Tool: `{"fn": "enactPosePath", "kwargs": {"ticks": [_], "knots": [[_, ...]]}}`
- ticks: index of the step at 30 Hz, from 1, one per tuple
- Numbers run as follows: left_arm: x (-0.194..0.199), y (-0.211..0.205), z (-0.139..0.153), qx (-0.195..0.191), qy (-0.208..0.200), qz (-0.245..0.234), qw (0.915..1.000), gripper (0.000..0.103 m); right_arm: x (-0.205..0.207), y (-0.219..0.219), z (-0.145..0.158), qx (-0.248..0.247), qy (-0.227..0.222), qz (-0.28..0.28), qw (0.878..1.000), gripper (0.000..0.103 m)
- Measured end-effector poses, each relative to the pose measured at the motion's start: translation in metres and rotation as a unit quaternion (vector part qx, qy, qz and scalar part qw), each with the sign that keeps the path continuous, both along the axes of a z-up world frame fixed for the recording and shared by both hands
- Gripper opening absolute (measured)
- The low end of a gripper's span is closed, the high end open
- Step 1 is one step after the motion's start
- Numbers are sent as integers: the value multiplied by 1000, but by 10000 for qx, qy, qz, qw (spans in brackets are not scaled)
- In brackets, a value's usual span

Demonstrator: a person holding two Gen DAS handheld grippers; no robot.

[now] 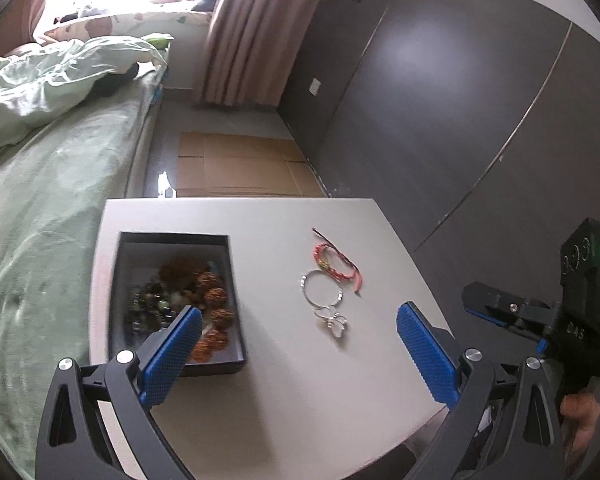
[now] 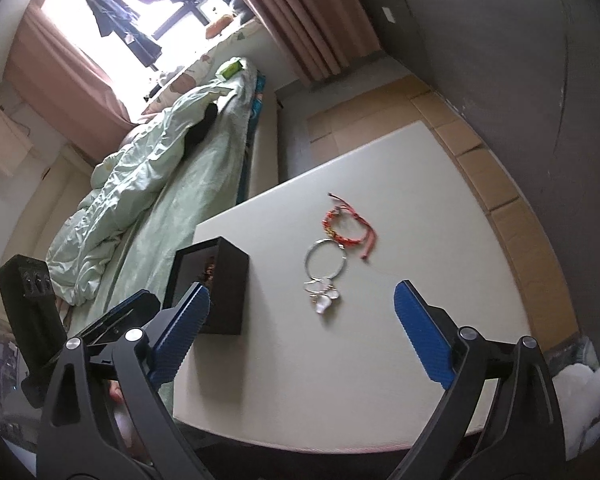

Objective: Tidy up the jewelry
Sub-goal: 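Move the left tool to the white butterfly charm and close on it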

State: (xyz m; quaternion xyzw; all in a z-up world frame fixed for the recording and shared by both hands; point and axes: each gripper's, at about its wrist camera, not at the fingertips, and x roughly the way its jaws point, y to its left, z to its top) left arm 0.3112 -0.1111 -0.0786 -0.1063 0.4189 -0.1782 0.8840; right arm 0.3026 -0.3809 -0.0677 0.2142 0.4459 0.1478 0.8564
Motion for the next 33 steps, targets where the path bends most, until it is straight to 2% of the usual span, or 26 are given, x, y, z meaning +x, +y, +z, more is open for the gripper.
{"fn": "enactPosePath", "kwargs": {"ticks": [4,11,15,19,24,26,31,33], "knots": [[3,-19,-6,40,56,-181,9998,94,8,-20,-10,106,274,-145,9995,93],[16,-48,-29,123,309,-455,9984,77,16,-36,-19,169,545,-293,9979,93],[23,-60,-45,173,423,-583,9973,74,19,-40,-19,189,555,-368,9976,93],[26,-73,-61,340,493,-684,9959,74,21,-42,-20,198,618,-426,9970,93],[28,-92,-75,706,357,-938,9924,74,25,-47,-20,234,610,-505,9966,93],[30,-96,-82,806,384,-1032,9906,69,27,-49,-21,242,626,-527,9963,93],[39,-104,-99,1018,460,-1134,9872,66,29,-54,-23,223,652,-605,9958,93],[44,-106,-104,1072,472,-1130,9867,61,29,-56,-23,158,665,-662,9955,93]]}}
